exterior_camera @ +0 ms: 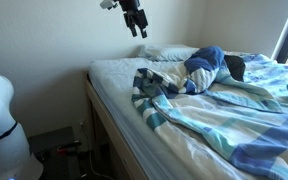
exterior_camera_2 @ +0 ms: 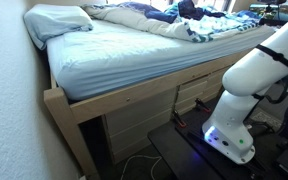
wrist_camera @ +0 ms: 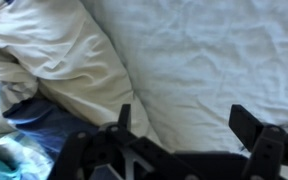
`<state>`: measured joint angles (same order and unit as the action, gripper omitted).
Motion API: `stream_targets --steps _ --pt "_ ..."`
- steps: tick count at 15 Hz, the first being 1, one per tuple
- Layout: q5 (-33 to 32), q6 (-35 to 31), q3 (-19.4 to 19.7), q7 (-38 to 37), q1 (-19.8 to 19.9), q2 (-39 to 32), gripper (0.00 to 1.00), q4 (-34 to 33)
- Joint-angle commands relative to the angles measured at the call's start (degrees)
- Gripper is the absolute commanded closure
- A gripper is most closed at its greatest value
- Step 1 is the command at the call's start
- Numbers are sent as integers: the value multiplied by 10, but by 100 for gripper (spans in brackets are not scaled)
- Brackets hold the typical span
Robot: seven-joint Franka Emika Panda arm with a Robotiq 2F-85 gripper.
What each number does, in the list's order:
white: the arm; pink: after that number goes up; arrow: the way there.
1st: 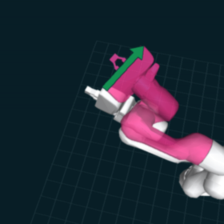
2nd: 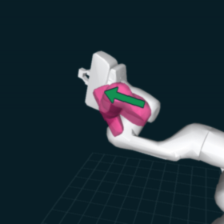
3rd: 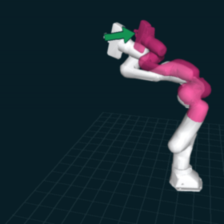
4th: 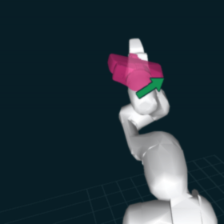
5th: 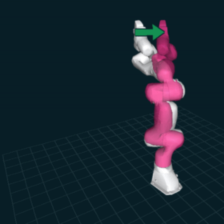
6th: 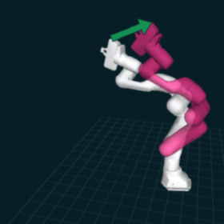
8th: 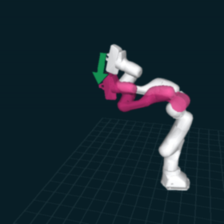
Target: Spread out the corner of the duvet
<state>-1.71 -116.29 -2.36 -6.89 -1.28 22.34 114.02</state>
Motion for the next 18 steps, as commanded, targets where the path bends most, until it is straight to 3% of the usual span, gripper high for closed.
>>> stream_targets --steps 1,8,11,18 --pt "-5 -10 -2 -20 11 -10 0 -16" --pt "-6 -14 -3 -23 11 -19 0 -22" --pt "-4 -45 2 10 7 -15 0 -10" --pt "9 -36 49 186 1 -37 0 -27"
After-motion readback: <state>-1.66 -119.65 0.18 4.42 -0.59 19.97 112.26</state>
